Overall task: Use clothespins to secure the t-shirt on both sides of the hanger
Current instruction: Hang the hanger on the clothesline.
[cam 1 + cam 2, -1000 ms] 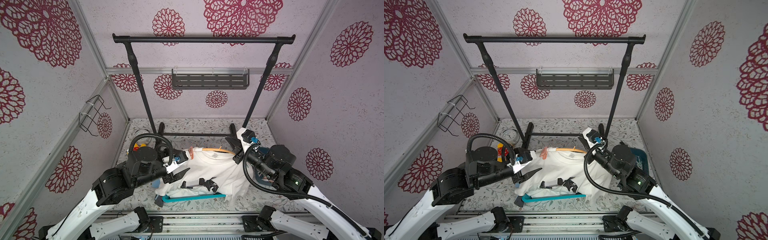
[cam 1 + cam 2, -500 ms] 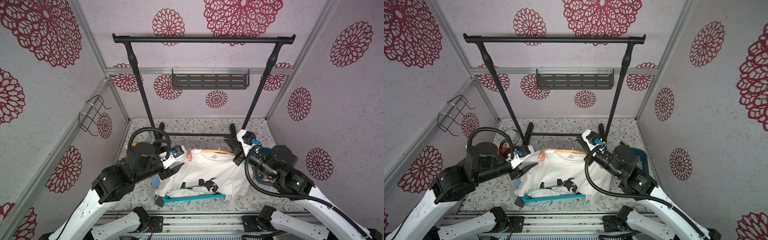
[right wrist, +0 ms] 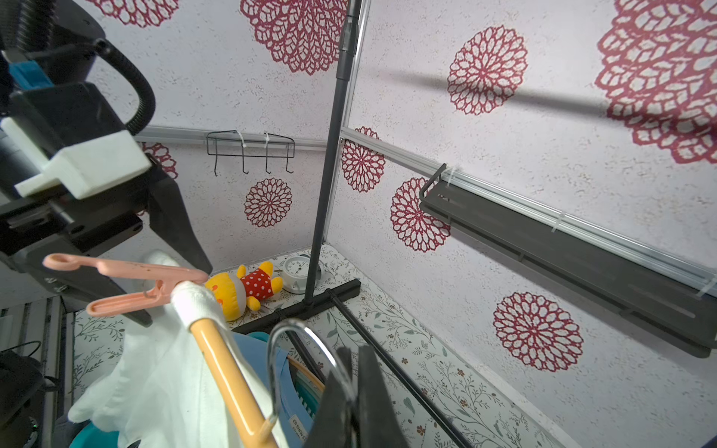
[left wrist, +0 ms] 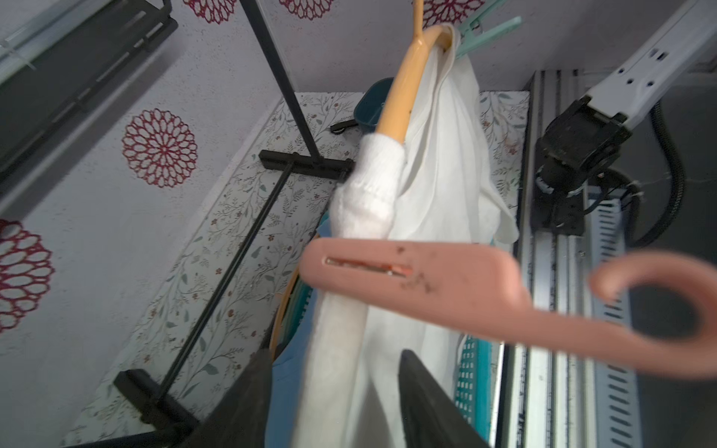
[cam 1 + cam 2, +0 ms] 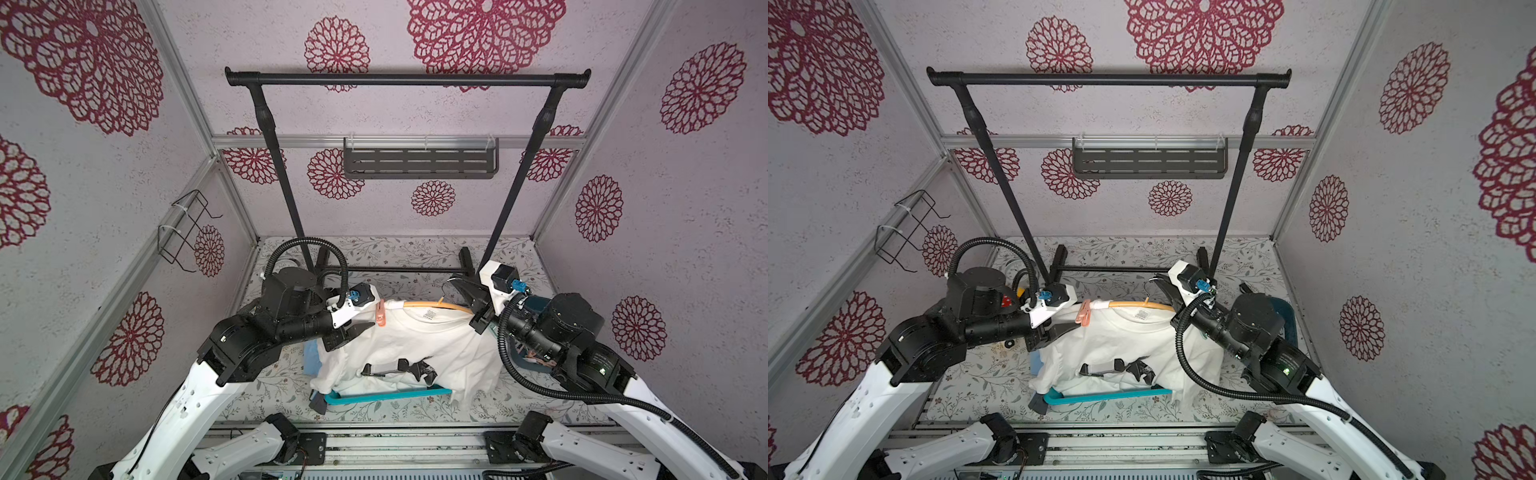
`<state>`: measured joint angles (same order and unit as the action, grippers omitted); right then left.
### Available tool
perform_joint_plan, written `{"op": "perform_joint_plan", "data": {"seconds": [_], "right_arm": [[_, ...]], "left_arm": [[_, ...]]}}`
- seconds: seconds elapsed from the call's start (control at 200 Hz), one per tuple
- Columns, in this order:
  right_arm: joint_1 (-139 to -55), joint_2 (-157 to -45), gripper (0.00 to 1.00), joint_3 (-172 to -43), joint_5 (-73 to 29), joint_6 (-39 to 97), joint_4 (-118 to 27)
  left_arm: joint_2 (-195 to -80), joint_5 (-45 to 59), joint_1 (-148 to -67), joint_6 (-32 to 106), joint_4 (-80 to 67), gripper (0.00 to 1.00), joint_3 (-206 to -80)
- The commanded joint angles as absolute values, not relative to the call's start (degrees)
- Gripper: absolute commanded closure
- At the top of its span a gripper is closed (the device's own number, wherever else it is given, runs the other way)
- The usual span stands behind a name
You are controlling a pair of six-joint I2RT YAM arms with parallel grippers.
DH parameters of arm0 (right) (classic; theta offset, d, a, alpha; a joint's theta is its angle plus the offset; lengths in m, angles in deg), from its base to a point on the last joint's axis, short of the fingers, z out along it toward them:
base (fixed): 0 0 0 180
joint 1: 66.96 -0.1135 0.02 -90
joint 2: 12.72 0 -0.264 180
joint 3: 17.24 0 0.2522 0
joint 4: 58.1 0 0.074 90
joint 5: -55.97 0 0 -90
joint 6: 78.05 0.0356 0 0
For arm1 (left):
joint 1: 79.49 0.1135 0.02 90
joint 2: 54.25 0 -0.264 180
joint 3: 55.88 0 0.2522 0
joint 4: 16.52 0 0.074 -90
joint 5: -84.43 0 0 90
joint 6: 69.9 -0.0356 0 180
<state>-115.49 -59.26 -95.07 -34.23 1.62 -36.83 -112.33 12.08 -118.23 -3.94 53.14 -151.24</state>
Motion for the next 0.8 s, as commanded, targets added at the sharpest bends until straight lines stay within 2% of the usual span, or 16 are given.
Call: {"op": "perform_joint_plan", "data": {"seconds": [0.0,0.04,0.24,0.33,0.435,0.495,0.615,0.796], "right_arm": [[-115.21,-58.86,1.00,-97.43,-35.61,4.77,-44.77],[-115.21,-58.81,1.00,-97.44,-35.35,4.94,-44.94],[-115.21,-59.79,1.00,-98.80,-34.82,5.87,-44.35],[-115.21,-60.69,1.00,-100.02,-34.36,7.04,-44.16],[-115.21,-61.73,1.00,-101.55,-33.62,9.00,-43.73],[-115.20,-62.17,1.00,-102.08,-33.08,9.98,-43.64],[-115.14,-62.76,0.88,-103.35,-33.39,11.95,-42.65],[-115.21,-63.08,0.80,-105.20,-30.14,16.19,-39.86]], "left_arm": [[-112.21,18.64,-117.94,-3.56,54.88,0.66,-151.39],[-112.00,19.18,-117.99,-3.45,54.63,0.71,-151.07],[-109.48,22.16,-117.99,-1.07,52.84,0.81,-149.30],[-107.69,22.73,-117.99,0.85,50.97,0.93,-148.25],[-105.50,22.57,-117.99,3.43,48.46,1.00,-146.68],[-104.26,21.90,-117.98,4.51,46.97,1.00,-145.82],[-101.95,20.11,-117.99,6.47,44.41,1.00,-143.94],[-101.36,18.07,-117.99,8.24,43.47,1.00,-144.18]]}}
